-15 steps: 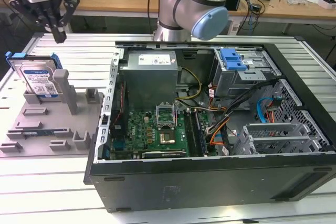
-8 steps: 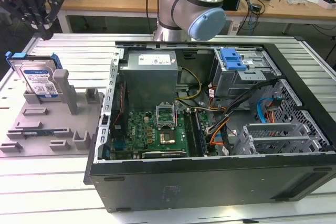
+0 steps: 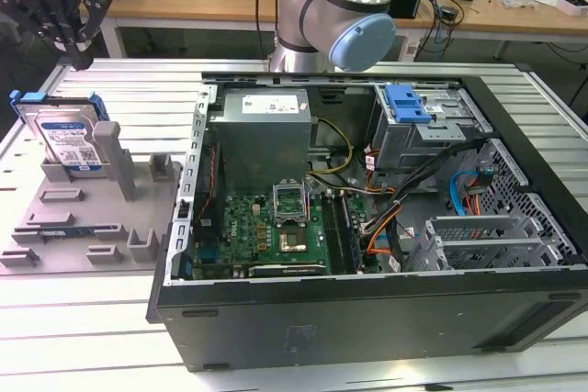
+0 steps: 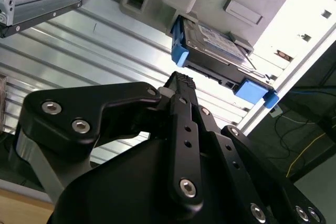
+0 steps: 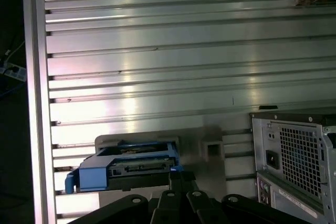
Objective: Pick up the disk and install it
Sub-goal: 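Reach for the disk, then pick up the disk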
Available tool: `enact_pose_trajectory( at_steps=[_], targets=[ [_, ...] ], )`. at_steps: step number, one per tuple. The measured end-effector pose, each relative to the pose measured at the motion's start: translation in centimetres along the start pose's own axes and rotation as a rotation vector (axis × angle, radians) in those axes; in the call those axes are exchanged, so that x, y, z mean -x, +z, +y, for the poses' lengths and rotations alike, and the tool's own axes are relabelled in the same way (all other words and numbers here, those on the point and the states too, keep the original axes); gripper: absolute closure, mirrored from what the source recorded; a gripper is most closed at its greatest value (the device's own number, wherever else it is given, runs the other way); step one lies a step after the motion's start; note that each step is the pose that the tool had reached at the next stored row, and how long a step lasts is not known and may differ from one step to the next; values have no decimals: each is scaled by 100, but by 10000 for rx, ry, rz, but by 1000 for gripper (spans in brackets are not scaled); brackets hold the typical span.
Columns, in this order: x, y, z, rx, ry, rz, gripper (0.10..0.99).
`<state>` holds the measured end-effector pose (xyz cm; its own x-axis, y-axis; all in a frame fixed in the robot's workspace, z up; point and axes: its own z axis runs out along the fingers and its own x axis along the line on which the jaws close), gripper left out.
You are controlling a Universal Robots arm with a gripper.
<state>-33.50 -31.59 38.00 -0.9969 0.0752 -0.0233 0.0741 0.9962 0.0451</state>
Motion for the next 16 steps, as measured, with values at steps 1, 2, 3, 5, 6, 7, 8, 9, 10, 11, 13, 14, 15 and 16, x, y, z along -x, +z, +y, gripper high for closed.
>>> enact_pose_trajectory(
  at_steps=[1, 2, 3, 5, 6, 7, 8, 9, 10, 11, 13, 14, 15, 16],
  targets=[
    [0, 0, 0, 0, 1, 0, 980],
    [0, 0, 0, 0, 1, 0, 980],
    [0, 0, 0, 0, 0, 0, 980],
    [-1, 0, 0, 0, 1, 0, 980],
    [-1, 0, 0, -1, 0, 0, 980],
    [-1, 0, 0, 0, 0, 0, 980],
    [-1, 0, 0, 0, 1, 0, 980],
    [-1, 0, 0, 0, 0, 0, 980],
    [-1, 0, 0, 0, -8, 1, 980],
    [-2, 0, 0, 1, -62, 3, 980],
    [-2, 0, 0, -1, -412, 18, 980],
    [-2, 0, 0, 4, -637, 28, 980],
    [-2, 0, 0, 6, -775, 39, 980],
    [-1, 0, 0, 11, -1064, 105, 980]
  ],
)
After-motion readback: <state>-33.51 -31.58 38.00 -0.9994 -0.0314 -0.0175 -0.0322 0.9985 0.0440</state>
